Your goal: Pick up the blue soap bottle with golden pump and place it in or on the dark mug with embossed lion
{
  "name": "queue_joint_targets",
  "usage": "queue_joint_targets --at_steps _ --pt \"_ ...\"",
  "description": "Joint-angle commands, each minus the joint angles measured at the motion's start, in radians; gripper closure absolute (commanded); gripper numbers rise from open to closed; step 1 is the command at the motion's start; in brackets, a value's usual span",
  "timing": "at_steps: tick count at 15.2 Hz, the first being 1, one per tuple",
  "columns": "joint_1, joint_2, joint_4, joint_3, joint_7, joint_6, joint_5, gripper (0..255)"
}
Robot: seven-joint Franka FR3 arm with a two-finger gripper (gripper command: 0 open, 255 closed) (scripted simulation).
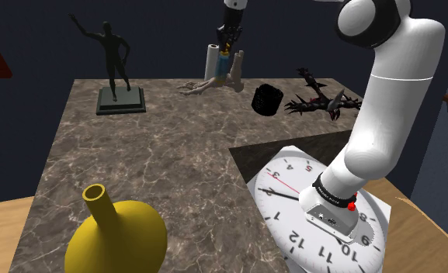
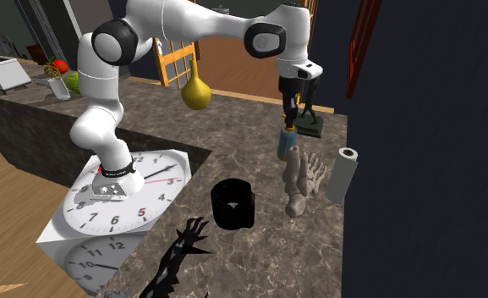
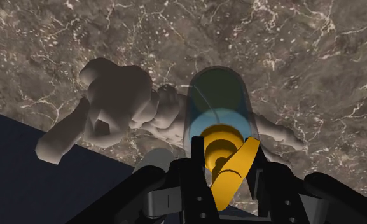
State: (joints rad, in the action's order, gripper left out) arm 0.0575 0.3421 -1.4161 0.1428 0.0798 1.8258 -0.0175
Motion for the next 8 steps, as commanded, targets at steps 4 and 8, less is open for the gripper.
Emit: queue_joint_targets --at_steps 4,8 --pt "0.003 0.008 0.077 0.001 0.002 -0.07 -0.001 255" --pt "0.006 0.019 0.148 0.001 0.004 -0.129 -0.003 255"
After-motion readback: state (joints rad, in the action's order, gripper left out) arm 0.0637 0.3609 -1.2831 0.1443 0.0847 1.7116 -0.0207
